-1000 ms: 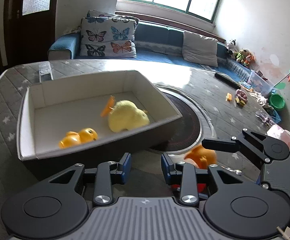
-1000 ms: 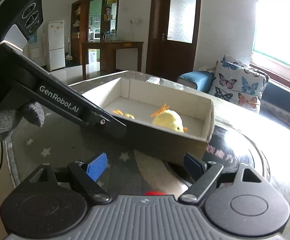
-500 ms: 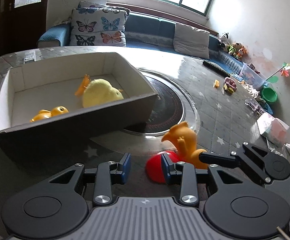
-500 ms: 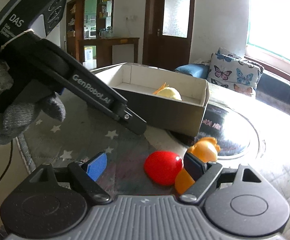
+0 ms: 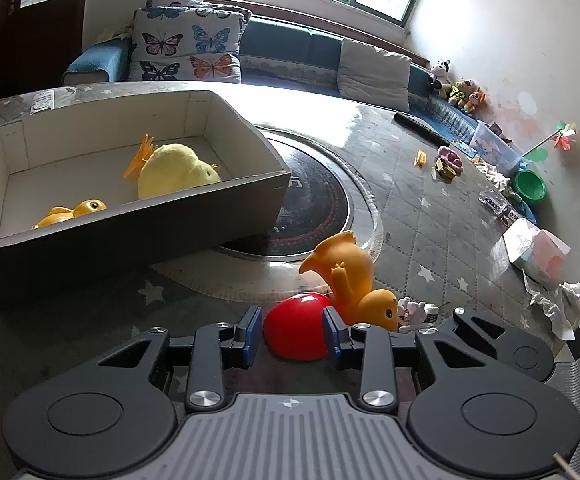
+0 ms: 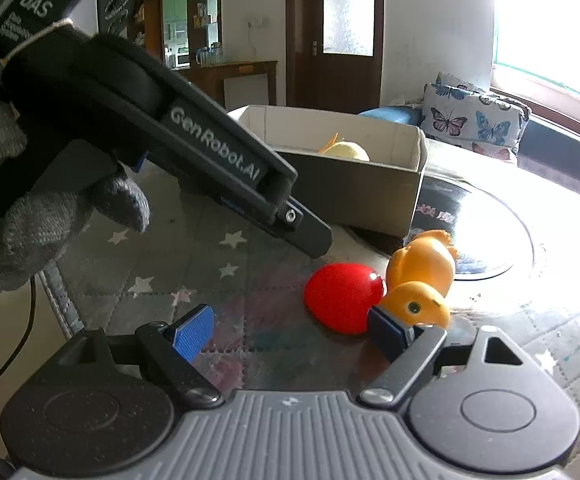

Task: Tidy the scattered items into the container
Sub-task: 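Close the left tool fingers on the red ball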

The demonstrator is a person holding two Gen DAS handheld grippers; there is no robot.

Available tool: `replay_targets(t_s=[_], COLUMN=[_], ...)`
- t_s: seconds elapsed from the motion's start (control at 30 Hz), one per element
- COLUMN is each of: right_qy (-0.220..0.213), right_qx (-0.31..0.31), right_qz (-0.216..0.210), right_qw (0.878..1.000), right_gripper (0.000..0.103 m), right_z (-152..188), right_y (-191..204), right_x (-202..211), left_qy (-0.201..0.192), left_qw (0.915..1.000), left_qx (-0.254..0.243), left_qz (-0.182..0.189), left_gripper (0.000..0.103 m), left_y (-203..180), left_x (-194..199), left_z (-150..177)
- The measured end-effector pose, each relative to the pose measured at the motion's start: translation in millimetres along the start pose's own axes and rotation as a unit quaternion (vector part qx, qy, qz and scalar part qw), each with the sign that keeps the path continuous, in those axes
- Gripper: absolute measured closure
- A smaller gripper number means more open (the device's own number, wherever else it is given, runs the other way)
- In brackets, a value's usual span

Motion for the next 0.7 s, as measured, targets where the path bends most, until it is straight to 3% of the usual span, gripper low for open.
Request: replay_targets(t_s=[0.7], right_qy=[0.013], right_qx=[-0.037], right_qz=[0.04], right_qw=[0.998], right_gripper=[0.017], right_z=[2.0], right_y=[-20.1], right_x=[-11.2], left_qy=[0.004], left_qw=[0.9997], left_qx=[0.025], left_qz=[0.008], left_gripper=[0.067], left_y=[3.3], left_x=[-10.0], left_z=[-3.6])
Point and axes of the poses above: each gripper's, at about its wrist camera, not at the fingertips, and x roughly against the way its jaws point, y to its left, z to its underside, the point moved 5 cm from there along -x, roughly the way its jaws point, and after that the axes turned 6 degrees about y, right-handed, at the moved point
